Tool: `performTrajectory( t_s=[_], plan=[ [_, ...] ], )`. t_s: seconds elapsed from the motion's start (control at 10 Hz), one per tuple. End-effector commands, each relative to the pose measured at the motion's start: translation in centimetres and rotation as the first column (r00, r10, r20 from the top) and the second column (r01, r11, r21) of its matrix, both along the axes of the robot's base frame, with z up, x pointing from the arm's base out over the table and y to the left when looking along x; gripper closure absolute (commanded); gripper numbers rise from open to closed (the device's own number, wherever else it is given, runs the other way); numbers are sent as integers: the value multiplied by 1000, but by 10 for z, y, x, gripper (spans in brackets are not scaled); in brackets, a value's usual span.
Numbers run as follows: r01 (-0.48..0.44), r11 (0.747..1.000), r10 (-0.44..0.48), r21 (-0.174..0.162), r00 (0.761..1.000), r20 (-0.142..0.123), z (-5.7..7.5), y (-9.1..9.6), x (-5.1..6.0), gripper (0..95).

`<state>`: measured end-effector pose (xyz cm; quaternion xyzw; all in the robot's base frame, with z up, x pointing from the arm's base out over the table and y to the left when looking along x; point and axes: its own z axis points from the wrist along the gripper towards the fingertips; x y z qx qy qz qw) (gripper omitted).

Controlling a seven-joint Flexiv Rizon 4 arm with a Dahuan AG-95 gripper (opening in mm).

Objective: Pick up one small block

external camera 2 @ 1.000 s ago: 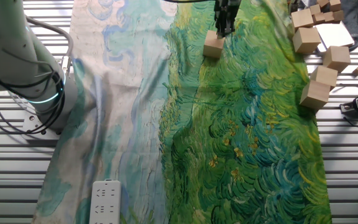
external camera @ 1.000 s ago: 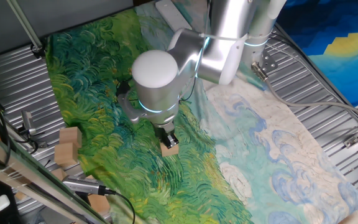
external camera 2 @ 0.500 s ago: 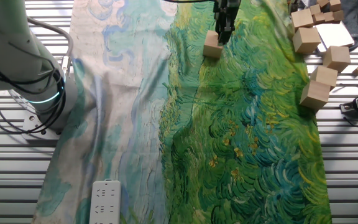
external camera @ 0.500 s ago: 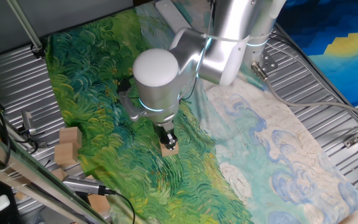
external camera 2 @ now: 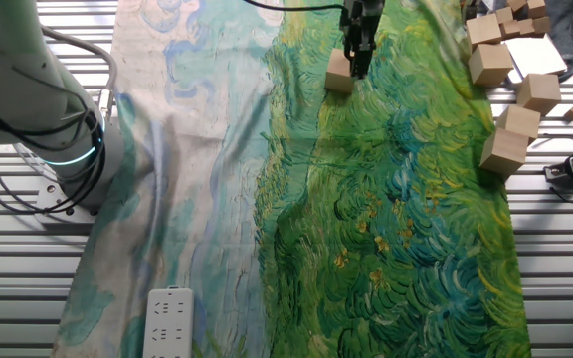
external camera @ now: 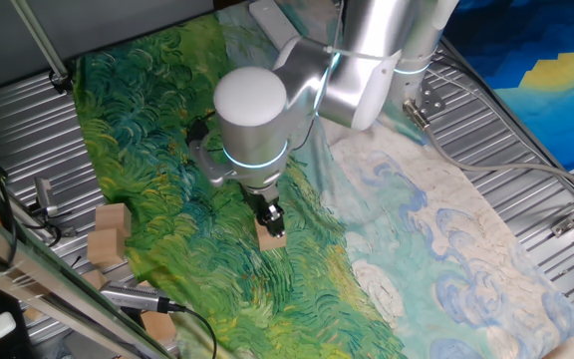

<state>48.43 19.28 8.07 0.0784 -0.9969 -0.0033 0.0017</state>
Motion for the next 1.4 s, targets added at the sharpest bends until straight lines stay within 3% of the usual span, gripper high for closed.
performTrajectory(
  t_s=[0.1,0.5,0.6,0.9,1.1,1.2,1.4],
  plan=[
    [-57,998,57,8,998,5,0,0,0,190],
    [-84,996,85,23,996,-4,0,0,0,190],
    [-87,996,87,27,996,-4,0,0,0,0],
    [-128,991,128,47,992,7,0,3,0,0],
    [-71,995,71,63,997,13,-2,23,0,0],
    [-59,996,58,72,998,13,-4,28,0,190],
    [-91,993,90,79,996,25,-7,35,-1,190]
  ],
)
